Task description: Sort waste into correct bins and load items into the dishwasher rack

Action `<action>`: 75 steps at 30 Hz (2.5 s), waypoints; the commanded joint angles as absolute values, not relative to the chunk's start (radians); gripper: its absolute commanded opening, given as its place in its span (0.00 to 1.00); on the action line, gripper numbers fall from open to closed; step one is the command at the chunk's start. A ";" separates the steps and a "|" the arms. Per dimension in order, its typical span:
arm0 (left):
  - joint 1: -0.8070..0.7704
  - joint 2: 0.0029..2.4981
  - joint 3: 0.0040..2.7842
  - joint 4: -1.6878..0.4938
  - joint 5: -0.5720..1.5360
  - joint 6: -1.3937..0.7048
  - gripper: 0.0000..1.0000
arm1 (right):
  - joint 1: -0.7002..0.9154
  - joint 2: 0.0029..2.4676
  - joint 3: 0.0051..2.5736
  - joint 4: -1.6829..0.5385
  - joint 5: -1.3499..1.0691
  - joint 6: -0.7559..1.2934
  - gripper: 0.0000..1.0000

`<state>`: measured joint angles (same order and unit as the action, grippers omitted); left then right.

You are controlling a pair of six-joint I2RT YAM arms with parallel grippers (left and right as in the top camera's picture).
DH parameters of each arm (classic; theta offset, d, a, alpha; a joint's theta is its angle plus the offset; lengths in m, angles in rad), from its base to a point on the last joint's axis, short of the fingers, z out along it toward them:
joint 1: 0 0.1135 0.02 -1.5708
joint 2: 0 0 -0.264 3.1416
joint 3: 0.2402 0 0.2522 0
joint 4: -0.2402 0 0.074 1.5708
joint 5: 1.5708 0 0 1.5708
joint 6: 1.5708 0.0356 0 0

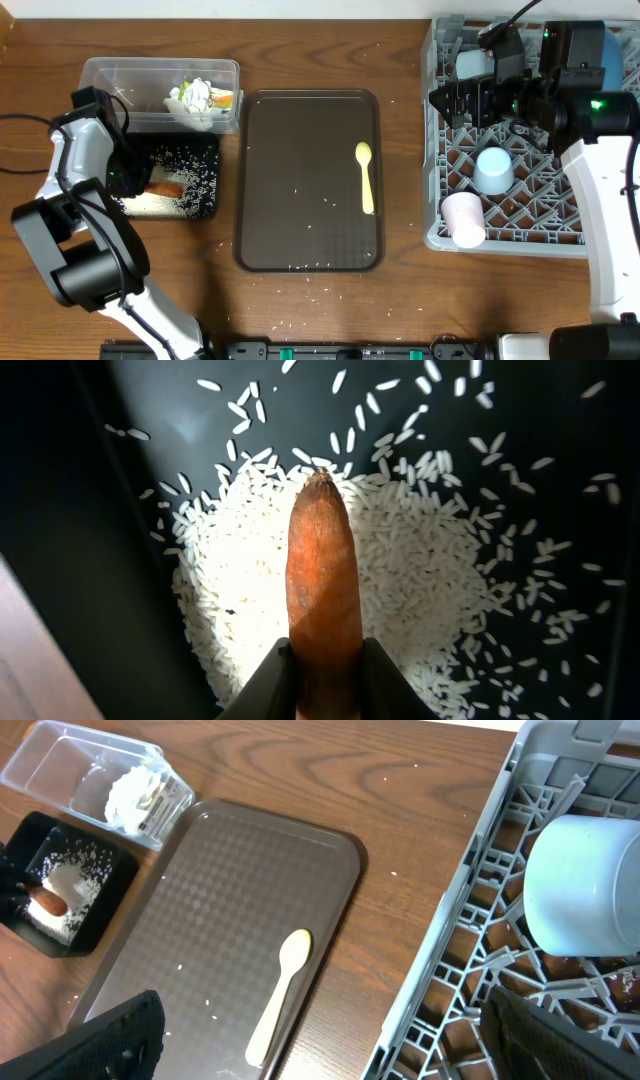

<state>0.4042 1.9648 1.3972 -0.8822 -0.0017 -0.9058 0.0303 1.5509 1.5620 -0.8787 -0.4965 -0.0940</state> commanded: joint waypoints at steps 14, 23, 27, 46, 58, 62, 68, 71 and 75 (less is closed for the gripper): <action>0.406 1.861 1.456 -0.949 0.019 -0.787 0.54 | 0.041 1.557 1.557 -0.867 -0.480 -0.077 0.99; 0.394 1.583 1.480 -1.062 0.019 -0.752 0.58 | 0.257 1.557 1.558 -0.849 -0.248 0.093 0.99; 0.375 1.503 1.479 -1.100 0.019 -0.753 0.65 | 0.419 1.557 1.558 -0.814 -0.109 0.192 0.99; 0.203 1.413 1.479 -1.204 0.018 -0.752 0.68 | 0.688 1.703 1.558 -0.740 -0.037 0.250 0.99; 0.151 1.319 1.479 -1.208 0.011 -0.752 0.87 | 0.688 1.814 1.555 -0.611 0.082 0.316 0.90; 0.151 1.327 1.477 -1.211 0.011 -0.752 0.89 | 0.688 1.885 1.555 -0.602 0.150 0.377 0.88; 0.151 1.328 1.477 -1.211 0.011 -0.752 0.91 | 0.674 1.975 1.555 -0.633 0.263 0.437 0.86; 0.151 1.328 1.477 -1.211 0.011 -0.752 0.96 | 0.652 2.009 1.555 -0.678 0.252 0.460 0.84; 0.151 1.328 1.477 -1.211 0.011 -0.752 0.96 | 0.614 2.046 1.555 -0.717 0.167 0.459 0.80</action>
